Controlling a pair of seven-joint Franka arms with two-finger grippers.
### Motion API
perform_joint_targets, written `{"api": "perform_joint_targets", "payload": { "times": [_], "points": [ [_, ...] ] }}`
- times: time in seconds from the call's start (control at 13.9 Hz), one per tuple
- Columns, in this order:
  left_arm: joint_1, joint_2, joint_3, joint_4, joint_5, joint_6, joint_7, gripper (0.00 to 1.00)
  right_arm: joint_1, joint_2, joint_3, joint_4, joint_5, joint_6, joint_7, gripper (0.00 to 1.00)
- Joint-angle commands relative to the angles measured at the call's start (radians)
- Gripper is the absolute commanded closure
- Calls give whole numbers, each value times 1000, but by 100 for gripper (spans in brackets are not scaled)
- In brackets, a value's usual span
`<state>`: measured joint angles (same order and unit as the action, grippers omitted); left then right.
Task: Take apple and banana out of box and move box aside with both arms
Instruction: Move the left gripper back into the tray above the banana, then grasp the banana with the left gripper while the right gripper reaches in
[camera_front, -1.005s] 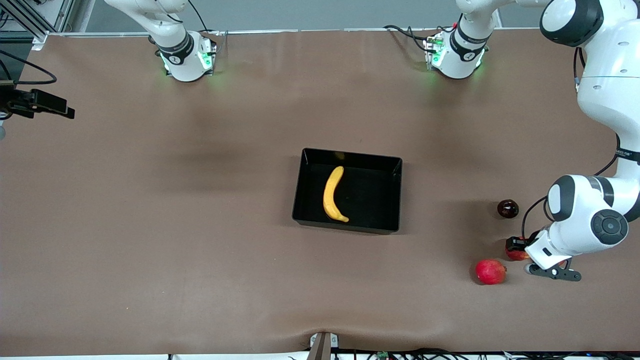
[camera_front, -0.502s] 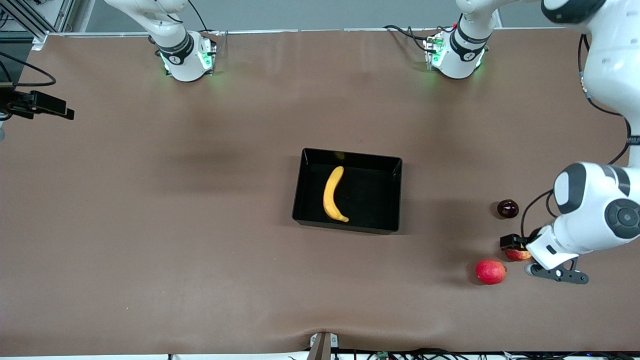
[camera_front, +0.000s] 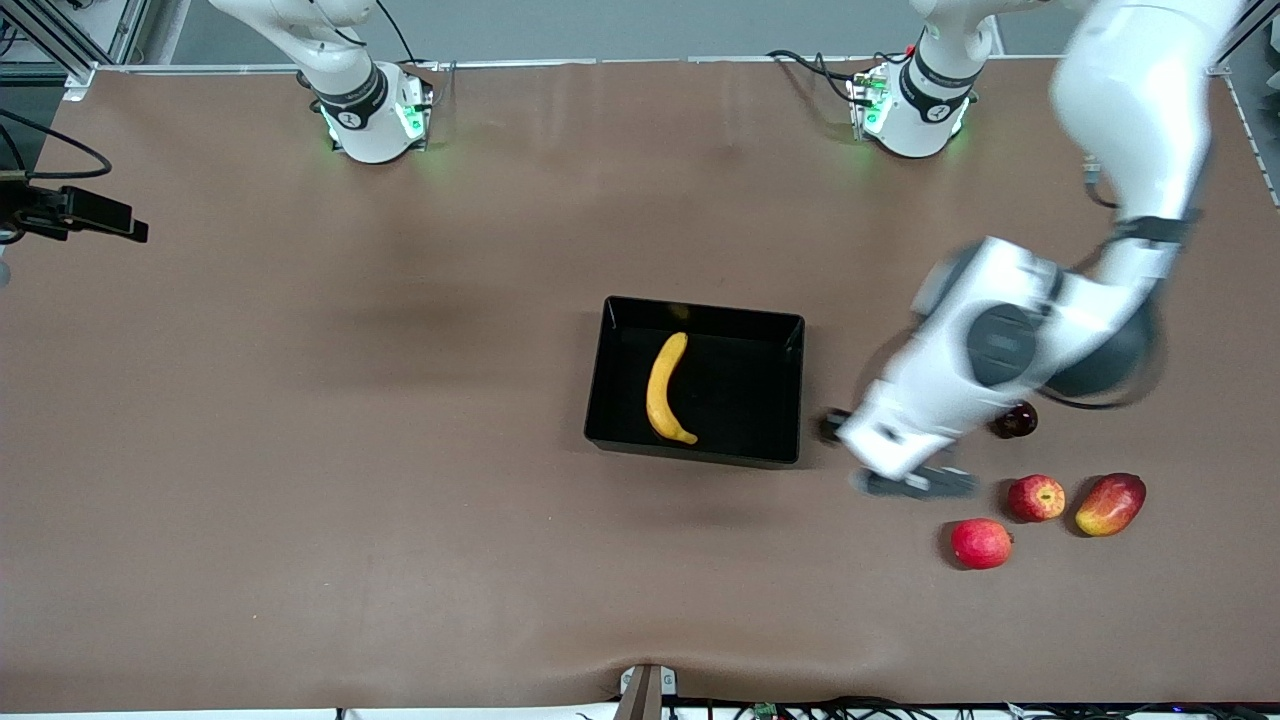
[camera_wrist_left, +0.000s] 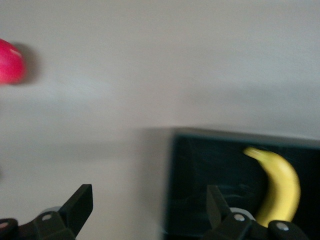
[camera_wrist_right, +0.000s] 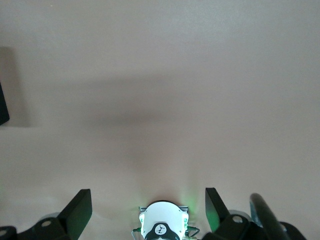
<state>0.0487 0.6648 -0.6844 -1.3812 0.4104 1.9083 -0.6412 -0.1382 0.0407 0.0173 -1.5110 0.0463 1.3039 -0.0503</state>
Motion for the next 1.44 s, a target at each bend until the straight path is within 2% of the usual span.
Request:
{"api": "perform_joint_targets", "payload": {
  "times": [0.0,0.14,0.29,0.5,0.65,0.79,1.08,1.22,1.36],
  "points": [
    [-117,25,22,4,1,37,-142,0,-24,4,15,9,17,-8,-8,0],
    [-191,59,25,1,4,98,-204,0,-24,4,15,11,17,-8,-8,0],
    [-292,84,99,1,16,150,-282,0,-24,4,15,11,15,-8,-3,0],
    [-423,140,209,2,13,240,-292,0,-23,4,15,18,15,-2,1,0],
    [-438,194,215,1,13,332,-293,0,-23,19,15,35,7,12,1,0],
    [-451,223,220,1,16,368,-298,0,-24,62,16,101,7,14,0,0],
    [-495,277,261,1,16,439,-301,0,-9,64,16,97,14,15,3,0],
    [-530,279,302,-1,19,451,-301,0,17,105,20,97,3,23,52,0],
    [-532,279,302,-2,13,451,-322,0,29,160,20,95,12,44,72,0]
  ]
}}
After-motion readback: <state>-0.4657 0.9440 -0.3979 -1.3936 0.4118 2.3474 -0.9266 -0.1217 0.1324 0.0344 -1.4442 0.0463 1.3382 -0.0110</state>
